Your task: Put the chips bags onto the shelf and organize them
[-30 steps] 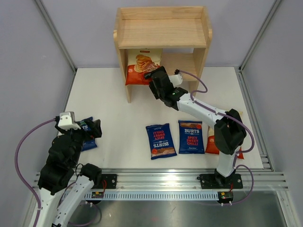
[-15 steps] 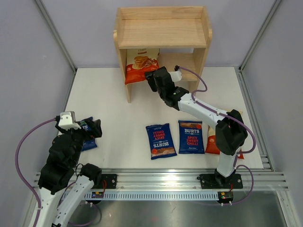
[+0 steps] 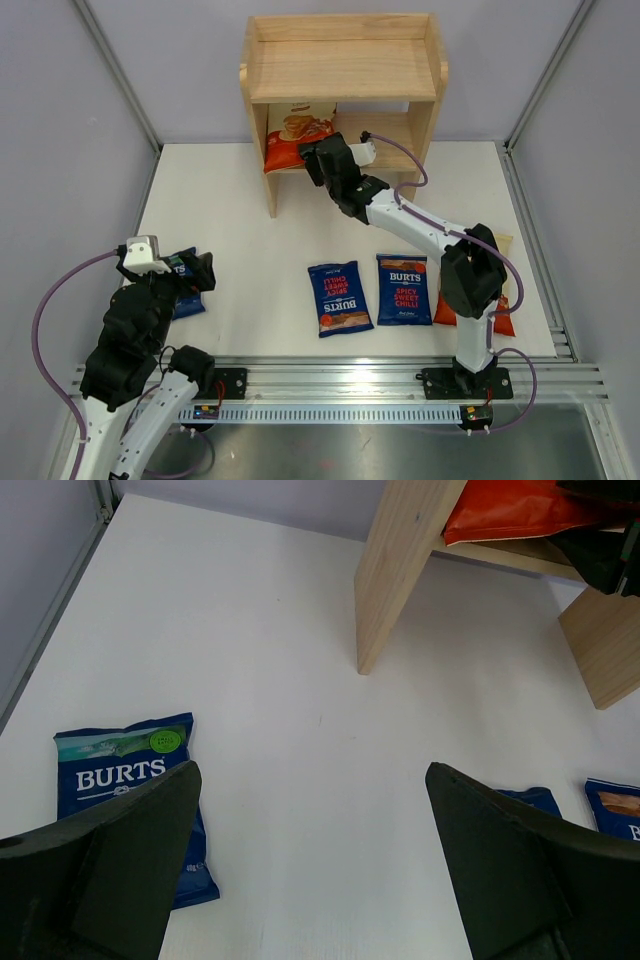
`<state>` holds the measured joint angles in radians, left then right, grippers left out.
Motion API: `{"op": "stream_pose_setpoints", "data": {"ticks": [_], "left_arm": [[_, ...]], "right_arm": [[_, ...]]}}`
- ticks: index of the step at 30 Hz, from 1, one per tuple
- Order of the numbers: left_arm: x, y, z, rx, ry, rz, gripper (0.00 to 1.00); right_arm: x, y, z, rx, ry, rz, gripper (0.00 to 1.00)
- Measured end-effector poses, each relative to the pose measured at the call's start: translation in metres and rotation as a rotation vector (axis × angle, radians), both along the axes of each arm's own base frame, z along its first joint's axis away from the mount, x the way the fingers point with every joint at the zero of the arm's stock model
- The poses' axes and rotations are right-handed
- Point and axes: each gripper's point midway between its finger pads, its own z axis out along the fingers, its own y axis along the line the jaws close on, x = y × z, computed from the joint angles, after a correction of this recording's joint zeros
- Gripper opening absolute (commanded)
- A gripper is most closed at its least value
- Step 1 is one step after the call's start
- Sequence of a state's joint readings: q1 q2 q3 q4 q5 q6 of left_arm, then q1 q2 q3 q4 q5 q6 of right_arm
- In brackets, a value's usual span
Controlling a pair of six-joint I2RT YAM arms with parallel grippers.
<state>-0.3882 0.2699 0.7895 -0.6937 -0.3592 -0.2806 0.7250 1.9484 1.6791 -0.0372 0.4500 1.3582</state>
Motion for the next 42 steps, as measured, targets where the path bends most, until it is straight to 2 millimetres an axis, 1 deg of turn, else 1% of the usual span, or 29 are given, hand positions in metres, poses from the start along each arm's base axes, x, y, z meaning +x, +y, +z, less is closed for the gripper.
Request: {"op": "stream_pose_setpoints", "data": {"ticks": [2,3,9,13,17,24,26,29,33,38,42], "left_arm": [[0.000,0.000,0.000,0.000,0.000,0.000,0.99],[0.000,0.000,0.000,0.000,0.000,0.000,0.99],[0.000,0.000,0.000,0.000,0.000,-0.002,0.99],[0.000,-0.001,0.000,-0.001,0.000,-0.003,0.99],[0.000,-0.001,0.000,-0.001,0.001,-0.006,0.99],[0.000,-0.001,0.000,-0.001,0.001,-0.008,0.99],[0.000,-0.002,0.000,-0.001,0.001,-0.009,0.99],[0.000,-0.002,0.000,-0.001,0.002,-0.012,0.99],[0.002,-0.004,-0.002,0.002,0.014,-0.020,0.99],[0.004,-0.006,-0.004,0.005,0.025,-0.026,0.99],[0.004,-0.008,-0.004,0.003,0.023,-0.035,0.99]], "right_arm": [[-0.001,0.001,0.000,0.000,0.000,0.009,0.64],[-0.002,0.002,-0.002,0.001,0.001,0.018,0.66],[-0.015,-0.003,-0.022,-0.027,0.044,0.055,0.73],[-0.020,-0.005,-0.027,-0.036,0.053,0.073,0.75],[-0.027,-0.007,-0.019,-0.041,0.035,0.098,0.77],[-0.033,-0.012,0.013,-0.031,-0.038,0.115,0.76],[-0.034,-0.013,0.019,-0.026,-0.053,0.121,0.79],[-0.040,-0.017,0.021,-0.033,-0.056,0.130,0.83],[-0.052,-0.030,0.020,-0.055,-0.056,0.141,0.86],[-0.065,-0.059,0.028,-0.076,-0.071,0.134,0.86],[-0.076,-0.085,0.039,-0.109,-0.102,0.123,0.87]]}}
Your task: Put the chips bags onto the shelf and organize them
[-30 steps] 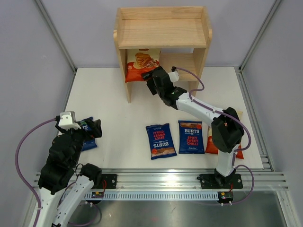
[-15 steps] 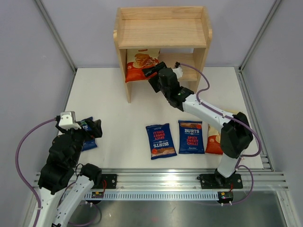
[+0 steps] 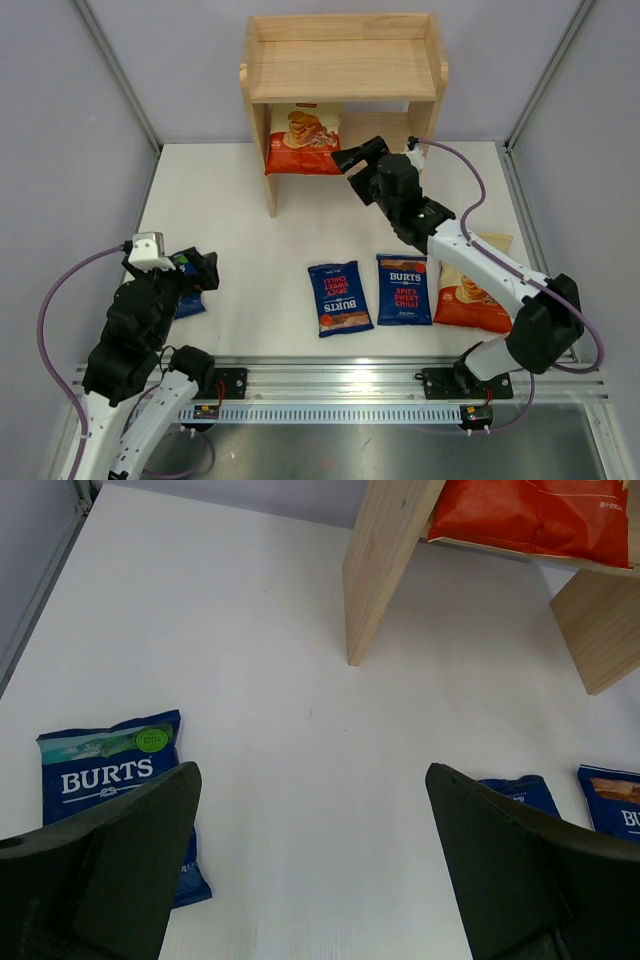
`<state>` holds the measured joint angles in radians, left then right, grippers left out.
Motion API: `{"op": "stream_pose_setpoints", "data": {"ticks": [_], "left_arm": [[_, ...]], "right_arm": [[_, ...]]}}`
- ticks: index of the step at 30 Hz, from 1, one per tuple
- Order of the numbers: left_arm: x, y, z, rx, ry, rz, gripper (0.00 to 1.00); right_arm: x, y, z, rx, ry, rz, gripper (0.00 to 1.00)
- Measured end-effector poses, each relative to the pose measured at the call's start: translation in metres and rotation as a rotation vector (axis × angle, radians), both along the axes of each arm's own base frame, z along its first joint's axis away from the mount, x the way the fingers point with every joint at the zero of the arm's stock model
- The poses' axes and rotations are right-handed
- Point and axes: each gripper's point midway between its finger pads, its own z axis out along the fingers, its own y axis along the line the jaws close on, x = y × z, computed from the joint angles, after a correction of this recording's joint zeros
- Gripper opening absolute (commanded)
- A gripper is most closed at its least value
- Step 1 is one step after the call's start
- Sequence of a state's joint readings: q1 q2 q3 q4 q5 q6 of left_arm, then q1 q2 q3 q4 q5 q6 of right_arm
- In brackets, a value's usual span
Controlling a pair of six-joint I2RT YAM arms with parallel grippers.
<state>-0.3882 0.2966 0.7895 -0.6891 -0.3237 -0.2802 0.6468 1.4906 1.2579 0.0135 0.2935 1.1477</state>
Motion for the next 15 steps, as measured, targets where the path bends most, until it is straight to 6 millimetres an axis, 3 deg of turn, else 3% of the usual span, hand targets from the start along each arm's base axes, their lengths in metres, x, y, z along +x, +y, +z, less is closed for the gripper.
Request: {"op": "stream_pose_setpoints", "data": {"ticks": [5,8,11,15], "left_arm": [[0.002,-0.007,-0.002,-0.004,0.017,-0.032,0.99],[0.005,-0.020,-0.007,-0.028,0.053,-0.083,0.99],[0.012,-0.043,-0.011,-0.089,0.097,-0.164,0.99],[0.031,-0.089,-0.016,-0.216,0.160,-0.310,0.99]], "right_arm": [[-0.025,-0.036,0.021,-0.106,-0.067,0.021,0.98],[-0.043,-0.058,0.030,-0.231,-0.104,0.060,0.99],[-0.065,-0.086,0.029,-0.392,-0.105,0.083,0.99],[-0.099,-0.126,0.019,-0.573,-0.062,0.078,1.00]]}}
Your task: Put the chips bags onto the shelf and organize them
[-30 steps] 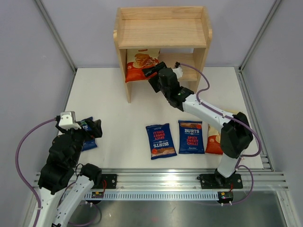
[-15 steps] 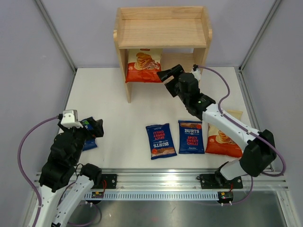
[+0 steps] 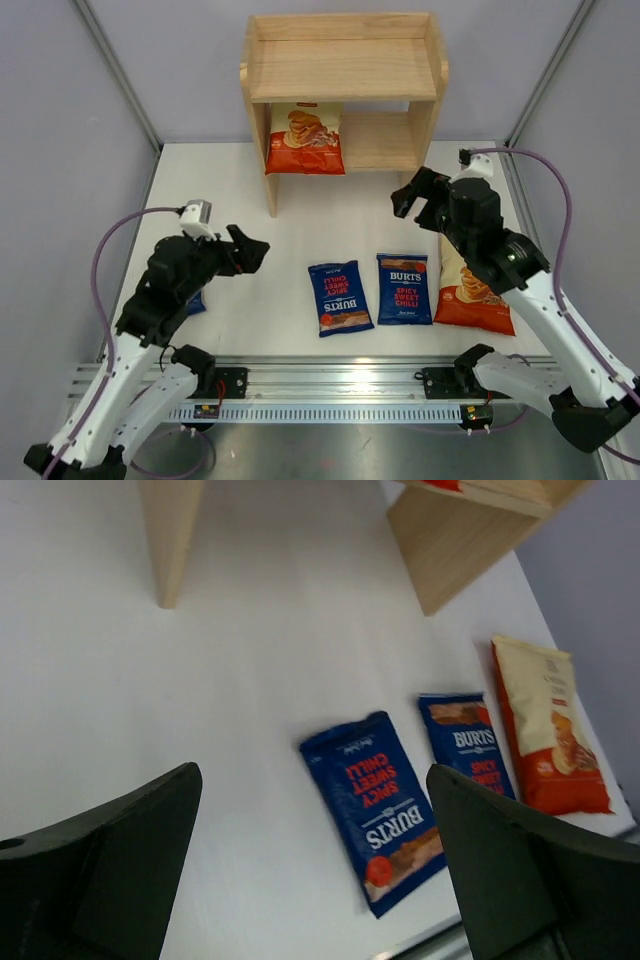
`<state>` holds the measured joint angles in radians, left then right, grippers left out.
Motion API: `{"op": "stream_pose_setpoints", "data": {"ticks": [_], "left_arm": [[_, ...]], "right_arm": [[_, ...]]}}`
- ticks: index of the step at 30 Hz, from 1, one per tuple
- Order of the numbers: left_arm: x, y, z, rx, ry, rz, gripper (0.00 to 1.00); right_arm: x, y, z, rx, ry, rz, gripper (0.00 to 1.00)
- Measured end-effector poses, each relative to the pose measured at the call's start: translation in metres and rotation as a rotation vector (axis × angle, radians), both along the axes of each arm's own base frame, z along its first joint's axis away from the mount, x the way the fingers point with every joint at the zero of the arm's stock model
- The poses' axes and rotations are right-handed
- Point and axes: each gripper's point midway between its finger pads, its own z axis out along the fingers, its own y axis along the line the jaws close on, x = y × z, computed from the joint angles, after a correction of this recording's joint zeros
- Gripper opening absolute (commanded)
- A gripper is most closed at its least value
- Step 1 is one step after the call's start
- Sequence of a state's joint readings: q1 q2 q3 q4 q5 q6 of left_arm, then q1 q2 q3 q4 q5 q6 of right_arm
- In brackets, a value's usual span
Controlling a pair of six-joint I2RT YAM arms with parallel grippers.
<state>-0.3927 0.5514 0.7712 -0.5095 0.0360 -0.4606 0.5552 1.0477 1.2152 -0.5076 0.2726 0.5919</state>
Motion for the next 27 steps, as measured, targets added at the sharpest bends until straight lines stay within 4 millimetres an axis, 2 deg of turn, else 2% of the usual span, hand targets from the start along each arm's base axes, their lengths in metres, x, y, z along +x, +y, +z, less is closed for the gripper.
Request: {"op": "stream_pose_setpoints", "data": {"ticks": [3,6,9,12,17,20,23,27], "left_arm": [[0.012,-0.034,-0.015,-0.065,0.079,-0.094,0.99],[0.013,-0.089,-0.034,-0.085,0.163,-0.224,0.99],[0.001,-0.149,-0.055,-0.057,0.249,-0.362,0.99],[0.001,-0.209,-0.058,-0.037,0.287,-0.450,0.99],[0.019,-0.326,-0.054,-0.065,0.296,-0.565,0.99],[0.025,-0.385,-0.066,-0.079,0.315,-0.617,0.99],[0.025,-0.430,-0.087,-0.083,0.351,-0.663,0.99],[0.022,-0.468,-0.117,-0.067,0.402,-0.690,0.98]], "right_arm": [[-0.028,-0.031,-0.003,-0.078,0.011,-0.036,0.99],[-0.057,-0.056,-0.003,-0.106,0.007,-0.061,0.99],[-0.085,-0.077,0.001,-0.096,-0.016,-0.081,0.99],[-0.109,-0.095,0.009,-0.067,-0.054,-0.100,0.99],[-0.135,-0.117,0.016,-0.050,-0.084,-0.133,0.99],[-0.145,-0.124,0.021,-0.042,-0.096,-0.138,0.99],[-0.159,-0.132,0.025,-0.020,-0.118,-0.138,1.00],[-0.173,-0.139,0.030,0.005,-0.138,-0.139,1.00]]}}
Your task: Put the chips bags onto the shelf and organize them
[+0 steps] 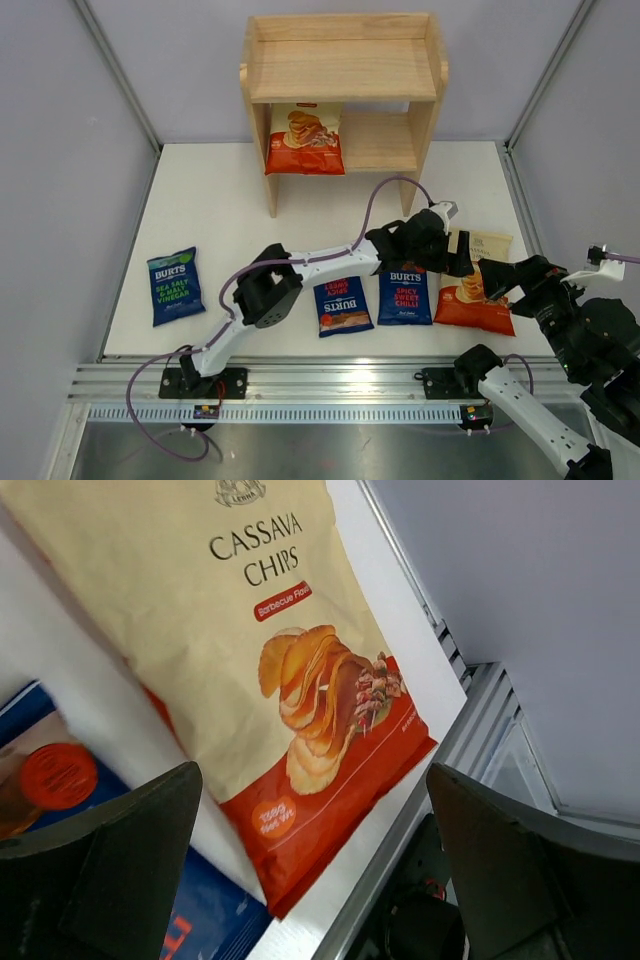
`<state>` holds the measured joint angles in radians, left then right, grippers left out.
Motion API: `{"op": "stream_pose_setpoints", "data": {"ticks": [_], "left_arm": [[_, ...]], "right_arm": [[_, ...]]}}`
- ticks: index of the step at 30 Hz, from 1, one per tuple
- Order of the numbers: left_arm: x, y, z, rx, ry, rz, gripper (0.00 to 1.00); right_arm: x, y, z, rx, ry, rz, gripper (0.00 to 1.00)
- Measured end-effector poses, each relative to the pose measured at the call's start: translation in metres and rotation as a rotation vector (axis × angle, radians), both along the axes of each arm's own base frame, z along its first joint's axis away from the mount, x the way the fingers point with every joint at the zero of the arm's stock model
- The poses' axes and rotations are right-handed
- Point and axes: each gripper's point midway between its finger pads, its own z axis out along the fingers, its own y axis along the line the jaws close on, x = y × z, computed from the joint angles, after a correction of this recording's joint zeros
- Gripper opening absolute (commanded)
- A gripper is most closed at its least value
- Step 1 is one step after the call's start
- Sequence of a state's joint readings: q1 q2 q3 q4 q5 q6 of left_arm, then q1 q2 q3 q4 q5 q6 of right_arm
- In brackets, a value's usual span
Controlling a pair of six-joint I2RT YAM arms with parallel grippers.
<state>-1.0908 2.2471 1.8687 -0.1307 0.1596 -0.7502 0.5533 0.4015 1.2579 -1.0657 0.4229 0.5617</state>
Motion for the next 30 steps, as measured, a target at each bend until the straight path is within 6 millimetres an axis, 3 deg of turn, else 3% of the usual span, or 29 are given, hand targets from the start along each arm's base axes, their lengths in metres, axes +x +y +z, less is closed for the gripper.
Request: {"op": "stream_pose_setpoints", "data": {"ticks": [4,9,15,19,22,23,24,26,30], "left_arm": [[-0.004,-0.019,-0.029,0.048,0.037,-0.002,0.96],[-0.010,-0.013,-0.061,0.135,0.084,0.032,0.96],[-0.010,-0.013,-0.082,0.160,0.126,0.056,0.93],[-0.010,-0.027,-0.089,0.115,0.157,0.047,0.82],[-0.012,-0.034,-0.089,0.084,0.177,0.038,0.64],[-0.013,-0.035,-0.090,0.075,0.185,0.036,0.51],[-0.013,-0.037,-0.092,0.069,0.194,0.036,0.29],[-0.015,-0.041,-0.093,0.046,0.204,0.023,0.12],[-0.021,-0.047,-0.083,-0.040,0.191,-0.017,0.01]], "right_arm": [[-0.008,0.001,-0.001,0.017,0.006,0.023,0.99],[-0.013,0.004,-0.001,0.035,0.005,0.052,0.99],[-0.016,0.011,-0.001,0.048,0.009,0.088,0.99],[-0.016,0.016,-0.001,0.062,0.013,0.111,0.99],[-0.015,0.021,-0.004,0.070,0.022,0.128,0.99],[-0.015,0.023,-0.005,0.073,0.025,0.135,1.00],[-0.015,0.024,-0.005,0.074,0.027,0.140,0.99],[-0.014,0.026,-0.006,0.083,0.027,0.147,0.99],[-0.017,0.027,-0.007,0.095,0.011,0.158,1.00]]}}
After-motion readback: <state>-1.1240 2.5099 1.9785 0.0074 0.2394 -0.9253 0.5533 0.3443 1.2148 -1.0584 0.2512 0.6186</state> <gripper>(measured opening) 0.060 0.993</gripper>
